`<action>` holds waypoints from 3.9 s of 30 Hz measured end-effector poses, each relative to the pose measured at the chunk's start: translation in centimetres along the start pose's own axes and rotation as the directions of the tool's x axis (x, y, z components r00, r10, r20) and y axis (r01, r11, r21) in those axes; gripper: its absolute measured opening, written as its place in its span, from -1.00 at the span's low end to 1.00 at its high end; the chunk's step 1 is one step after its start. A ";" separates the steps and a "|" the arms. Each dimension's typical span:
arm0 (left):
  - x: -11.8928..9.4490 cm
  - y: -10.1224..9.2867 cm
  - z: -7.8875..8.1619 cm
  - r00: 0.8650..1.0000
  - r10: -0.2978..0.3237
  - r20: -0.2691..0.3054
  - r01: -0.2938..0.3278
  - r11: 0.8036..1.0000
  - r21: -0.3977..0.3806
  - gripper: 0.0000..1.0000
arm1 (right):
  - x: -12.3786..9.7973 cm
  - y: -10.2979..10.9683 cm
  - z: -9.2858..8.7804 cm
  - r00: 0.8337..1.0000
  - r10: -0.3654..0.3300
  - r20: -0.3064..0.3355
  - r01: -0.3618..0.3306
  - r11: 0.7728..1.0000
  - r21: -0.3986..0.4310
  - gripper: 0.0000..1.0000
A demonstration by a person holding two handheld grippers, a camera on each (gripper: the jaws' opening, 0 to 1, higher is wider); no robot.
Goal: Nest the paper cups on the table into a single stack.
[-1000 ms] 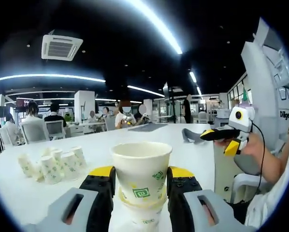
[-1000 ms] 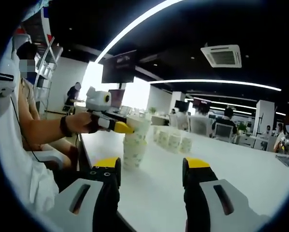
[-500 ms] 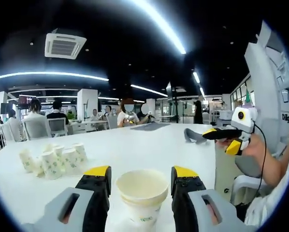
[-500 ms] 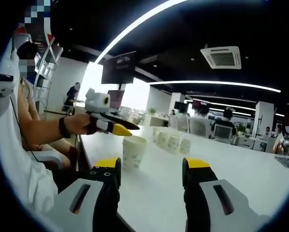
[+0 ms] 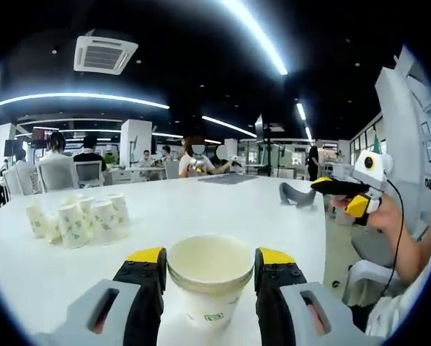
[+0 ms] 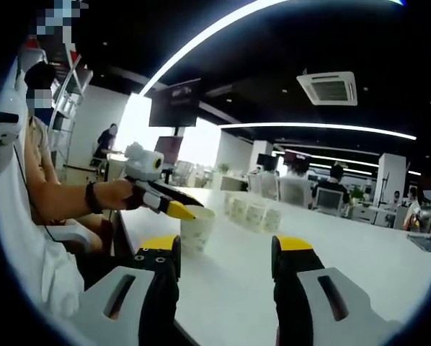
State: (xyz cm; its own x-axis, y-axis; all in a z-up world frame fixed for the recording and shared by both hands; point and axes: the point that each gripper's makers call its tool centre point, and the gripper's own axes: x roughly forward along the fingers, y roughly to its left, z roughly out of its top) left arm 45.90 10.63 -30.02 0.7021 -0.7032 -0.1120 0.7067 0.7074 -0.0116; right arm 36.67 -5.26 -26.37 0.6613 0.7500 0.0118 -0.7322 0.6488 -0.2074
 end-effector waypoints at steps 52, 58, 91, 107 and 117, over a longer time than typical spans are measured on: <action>-0.7 22.2 0.1 0.910 0.414 -0.014 -0.414 0.910 -0.002 -0.27 | -0.5 -1.0 0.0 0.999 -0.040 0.010 0.040 0.999 -0.004 0.02; 1.0 24.4 -1.3 0.887 0.458 -0.056 -0.459 0.889 0.003 -0.39 | -1.0 -1.5 0.4 0.999 -0.048 0.017 0.048 0.999 -0.007 0.02; 3.5 31.0 -3.0 0.824 0.556 -0.114 -0.555 0.831 0.036 -0.95 | -1.5 -3.8 -0.7 0.996 -0.088 -0.001 0.088 0.996 0.021 0.02; 4.8 30.8 -3.4 0.828 0.546 -0.127 -0.546 0.837 0.033 -0.81 | -1.5 -4.0 -0.8 0.996 -0.090 -0.007 0.090 0.996 0.020 0.02; 4.2 31.2 -4.0 0.828 0.544 -0.139 -0.543 0.838 0.047 -0.97 | -1.4 -4.1 -0.9 0.996 -0.089 -0.008 0.089 0.996 0.026 0.02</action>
State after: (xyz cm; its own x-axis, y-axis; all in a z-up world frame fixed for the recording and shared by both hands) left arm 70.57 30.08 -34.86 0.9533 -0.1876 -0.2367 0.2154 0.9716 0.0976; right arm 38.93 -9.06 -26.46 0.7248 0.6886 0.0223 -0.6746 0.7159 -0.1797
